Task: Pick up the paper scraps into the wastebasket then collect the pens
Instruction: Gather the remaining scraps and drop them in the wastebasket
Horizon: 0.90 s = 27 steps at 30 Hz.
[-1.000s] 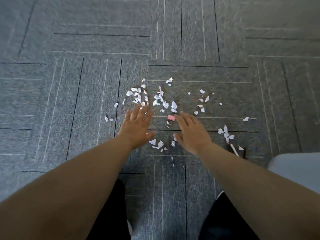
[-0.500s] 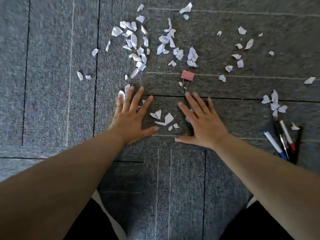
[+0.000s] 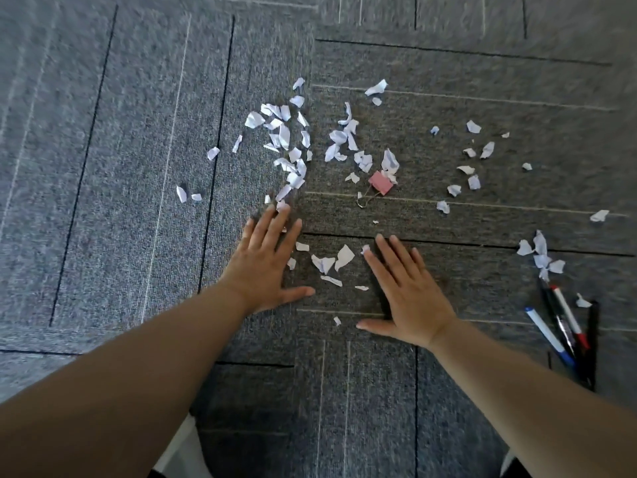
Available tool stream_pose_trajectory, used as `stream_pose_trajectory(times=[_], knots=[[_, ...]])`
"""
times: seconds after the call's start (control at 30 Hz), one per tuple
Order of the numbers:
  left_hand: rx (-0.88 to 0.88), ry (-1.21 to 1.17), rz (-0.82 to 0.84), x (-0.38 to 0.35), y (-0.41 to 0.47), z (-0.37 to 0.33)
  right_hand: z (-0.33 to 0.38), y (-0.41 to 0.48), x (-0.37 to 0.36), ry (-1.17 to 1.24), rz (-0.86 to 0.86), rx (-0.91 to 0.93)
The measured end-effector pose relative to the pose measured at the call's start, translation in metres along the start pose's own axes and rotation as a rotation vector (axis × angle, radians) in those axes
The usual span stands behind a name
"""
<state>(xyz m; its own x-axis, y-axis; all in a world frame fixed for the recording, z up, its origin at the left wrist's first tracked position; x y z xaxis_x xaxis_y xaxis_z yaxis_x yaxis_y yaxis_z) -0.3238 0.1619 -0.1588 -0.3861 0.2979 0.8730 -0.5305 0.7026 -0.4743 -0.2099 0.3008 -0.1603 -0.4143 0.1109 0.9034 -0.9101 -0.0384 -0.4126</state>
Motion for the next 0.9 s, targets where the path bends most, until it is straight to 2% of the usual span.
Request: stream_pose_trajectory(times=[0.17, 0.5, 0.7, 0.8, 0.9], knots=[[0.097, -0.106, -0.128, 0.017, 0.011, 0.016, 0.040, 0.048, 0.020, 0.043, -0.082, 0.089], [0.174, -0.029, -0.133, 0.044, 0.042, 0.072, 0.043, 0.120, 0.068, 0.011, -0.181, 0.106], [0.253, -0.010, -0.111, 0.054, 0.053, 0.102, 0.009, 0.169, 0.098, 0.013, -0.133, -0.123], [0.196, 0.005, -0.094, 0.063, 0.067, 0.108, -0.011, 0.190, 0.104, 0.118, -0.081, -0.240], [0.119, 0.006, -0.067, 0.077, 0.088, 0.111, -0.018, 0.201, 0.101, 0.145, -0.041, -0.251]])
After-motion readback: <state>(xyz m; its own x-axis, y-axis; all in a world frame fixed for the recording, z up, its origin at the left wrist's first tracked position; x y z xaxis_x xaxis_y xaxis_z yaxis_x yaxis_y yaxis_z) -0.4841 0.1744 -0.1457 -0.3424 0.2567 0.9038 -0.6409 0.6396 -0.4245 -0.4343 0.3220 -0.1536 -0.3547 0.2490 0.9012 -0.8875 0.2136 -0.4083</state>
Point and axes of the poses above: each hand's wrist, its own y-axis towards the middle knuckle, its own x-axis out of the back of the hand, z = x × y, the point moved 10 cm from there along y, towards the middle knuckle, and after that the axes turned 2 degrees about -x, right-handed, at the moved point
